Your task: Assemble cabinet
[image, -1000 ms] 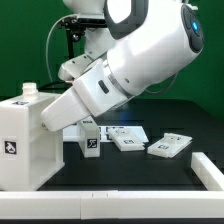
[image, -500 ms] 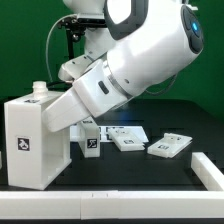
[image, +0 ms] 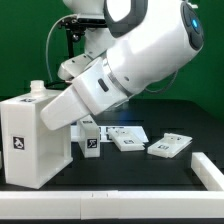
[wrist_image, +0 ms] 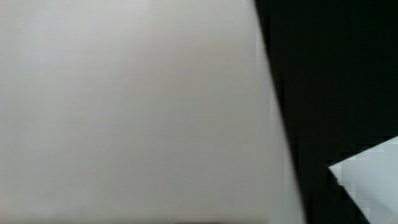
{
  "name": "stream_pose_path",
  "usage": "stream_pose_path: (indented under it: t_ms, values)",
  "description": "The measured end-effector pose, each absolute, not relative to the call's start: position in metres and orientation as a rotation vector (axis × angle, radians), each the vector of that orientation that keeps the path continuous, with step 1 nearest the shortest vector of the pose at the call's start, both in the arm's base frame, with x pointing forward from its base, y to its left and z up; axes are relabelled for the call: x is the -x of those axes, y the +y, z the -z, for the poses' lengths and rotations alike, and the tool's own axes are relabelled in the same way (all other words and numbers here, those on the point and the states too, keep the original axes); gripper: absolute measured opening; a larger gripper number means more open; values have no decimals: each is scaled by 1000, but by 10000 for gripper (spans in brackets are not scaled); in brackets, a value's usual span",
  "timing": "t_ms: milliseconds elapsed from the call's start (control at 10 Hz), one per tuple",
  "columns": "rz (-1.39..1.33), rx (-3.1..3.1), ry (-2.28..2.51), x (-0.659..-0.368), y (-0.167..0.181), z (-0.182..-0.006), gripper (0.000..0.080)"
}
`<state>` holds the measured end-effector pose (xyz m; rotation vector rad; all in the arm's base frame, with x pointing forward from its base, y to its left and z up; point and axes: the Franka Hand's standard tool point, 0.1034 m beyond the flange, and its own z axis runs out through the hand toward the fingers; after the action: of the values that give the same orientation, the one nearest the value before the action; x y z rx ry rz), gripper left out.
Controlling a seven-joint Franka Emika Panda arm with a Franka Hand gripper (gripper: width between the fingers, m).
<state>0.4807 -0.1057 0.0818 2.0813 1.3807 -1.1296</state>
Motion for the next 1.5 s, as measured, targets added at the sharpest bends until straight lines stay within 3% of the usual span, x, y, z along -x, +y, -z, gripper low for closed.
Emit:
stream_pose_path:
  t_ms: [200, 500, 700, 900, 1200, 1500]
  values:
    - [1052, -2125, 1364, -484, -102, -93, 32]
    - [708, -2308, 1403, -491, -74, -124, 32]
    - [608, -2345, 1552, -488, -74, -117, 32]
    - [463, -2470, 1499, -493, -71, -121, 32]
    - [241, -2816, 1230, -518, -29, -124, 32]
    - [-31, -2959, 1080, -534, -51, -124, 32]
